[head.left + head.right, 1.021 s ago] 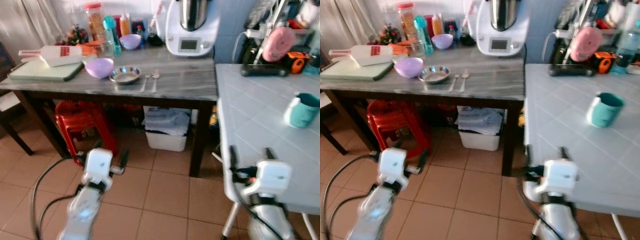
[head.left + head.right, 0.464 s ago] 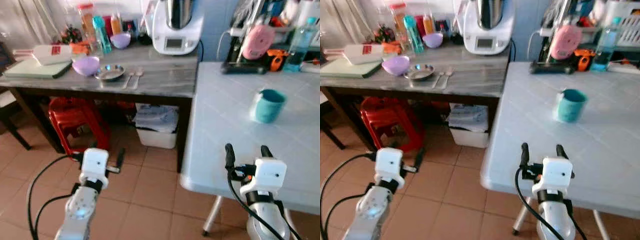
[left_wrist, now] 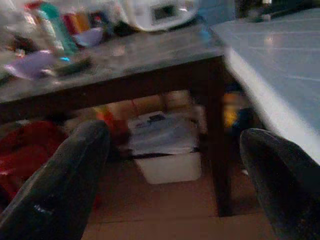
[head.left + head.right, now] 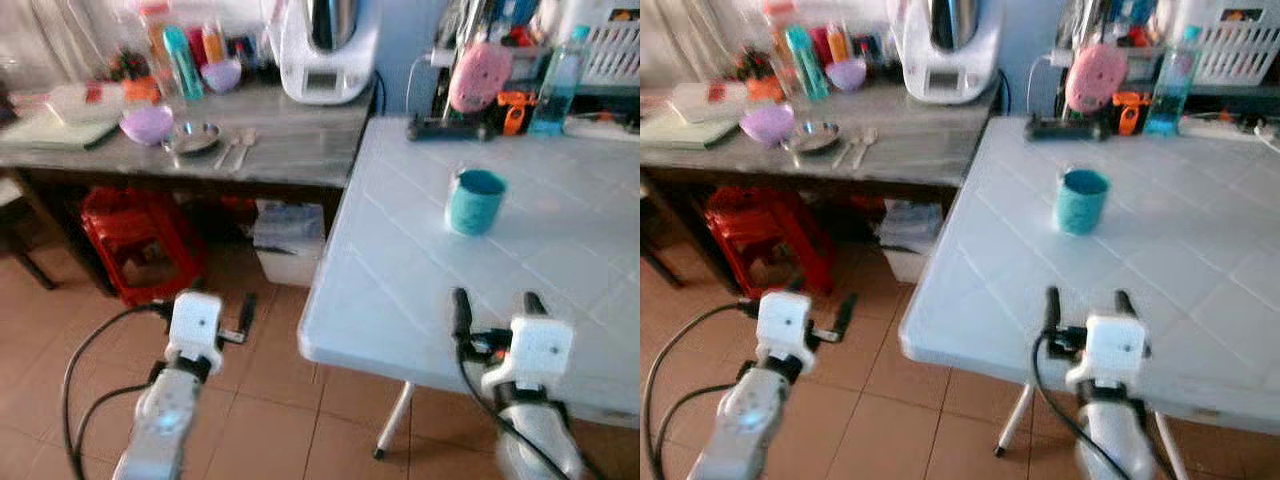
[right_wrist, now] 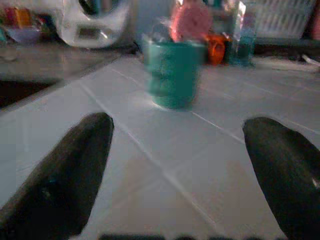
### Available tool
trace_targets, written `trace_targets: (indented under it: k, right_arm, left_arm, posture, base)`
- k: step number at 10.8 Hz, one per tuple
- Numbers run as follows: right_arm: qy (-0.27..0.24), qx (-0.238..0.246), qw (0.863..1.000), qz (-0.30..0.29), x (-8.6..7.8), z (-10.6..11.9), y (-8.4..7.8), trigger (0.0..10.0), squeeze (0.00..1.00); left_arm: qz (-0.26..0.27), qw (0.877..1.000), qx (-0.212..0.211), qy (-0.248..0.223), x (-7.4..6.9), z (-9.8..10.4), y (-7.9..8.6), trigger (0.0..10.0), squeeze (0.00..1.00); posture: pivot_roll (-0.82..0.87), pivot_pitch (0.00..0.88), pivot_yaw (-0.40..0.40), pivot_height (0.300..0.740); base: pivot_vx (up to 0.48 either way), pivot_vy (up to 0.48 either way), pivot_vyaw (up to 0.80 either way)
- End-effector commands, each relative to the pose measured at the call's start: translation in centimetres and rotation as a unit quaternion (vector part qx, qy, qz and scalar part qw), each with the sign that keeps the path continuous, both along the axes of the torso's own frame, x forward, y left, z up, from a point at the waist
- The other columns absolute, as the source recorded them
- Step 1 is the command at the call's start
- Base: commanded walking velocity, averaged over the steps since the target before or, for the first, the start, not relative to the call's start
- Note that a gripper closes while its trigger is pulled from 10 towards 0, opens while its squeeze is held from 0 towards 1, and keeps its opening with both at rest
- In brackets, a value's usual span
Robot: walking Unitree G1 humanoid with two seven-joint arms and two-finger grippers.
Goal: Setting the table
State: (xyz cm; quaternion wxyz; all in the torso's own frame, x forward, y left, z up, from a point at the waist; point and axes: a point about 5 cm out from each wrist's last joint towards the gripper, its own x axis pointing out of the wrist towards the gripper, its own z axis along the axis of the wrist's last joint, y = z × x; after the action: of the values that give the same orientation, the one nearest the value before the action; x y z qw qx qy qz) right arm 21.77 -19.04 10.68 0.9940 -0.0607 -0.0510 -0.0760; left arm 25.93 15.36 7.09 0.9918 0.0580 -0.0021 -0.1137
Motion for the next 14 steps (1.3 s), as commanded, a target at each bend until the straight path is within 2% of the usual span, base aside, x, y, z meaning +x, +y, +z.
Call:
trace_targets:
  k: [1,3,11,14]
  right_arm:
    - [-0.003,0.007,1.000,0.005,0.11,0.06,0.42,10.0,0.00]
    - [-0.002,0.007,1.000,0.001,0.13,-0.01,0.43,10.0,0.00]
    - [0.000,0.003,1.000,0.006,0.27,-0.10,0.71,10.0,0.00]
    - [0.001,0.002,1.000,0.011,0.45,-0.18,0.89,10.0,0.00]
  left_arm:
    - [0.001,1.000,0.003,0.002,0.03,0.10,0.67,10.0,0.00]
    - [-0.025,0.999,-0.030,0.011,-0.15,0.12,0.38,10.0,0.00]
    - [-0.066,0.997,-0.045,0.020,-0.13,-0.14,-0.05,10.0,0.00]
    - [-0.075,0.996,-0.044,0.022,-0.24,-0.32,-0.24,10.0,0.00]
  posture:
    - [0.03,0.000,0.101,0.740]
    - [0.03,0.000,0.102,0.740]
    - [0.03,0.000,0.105,0.740]
    - [0.03,0.000,0.102,0.740]
  base:
    - [0.000,0.000,0.00]
    - [0.133,0.000,-0.20]
    - [0.353,0.000,-0.05]
    - [0.000,0.000,0.00]
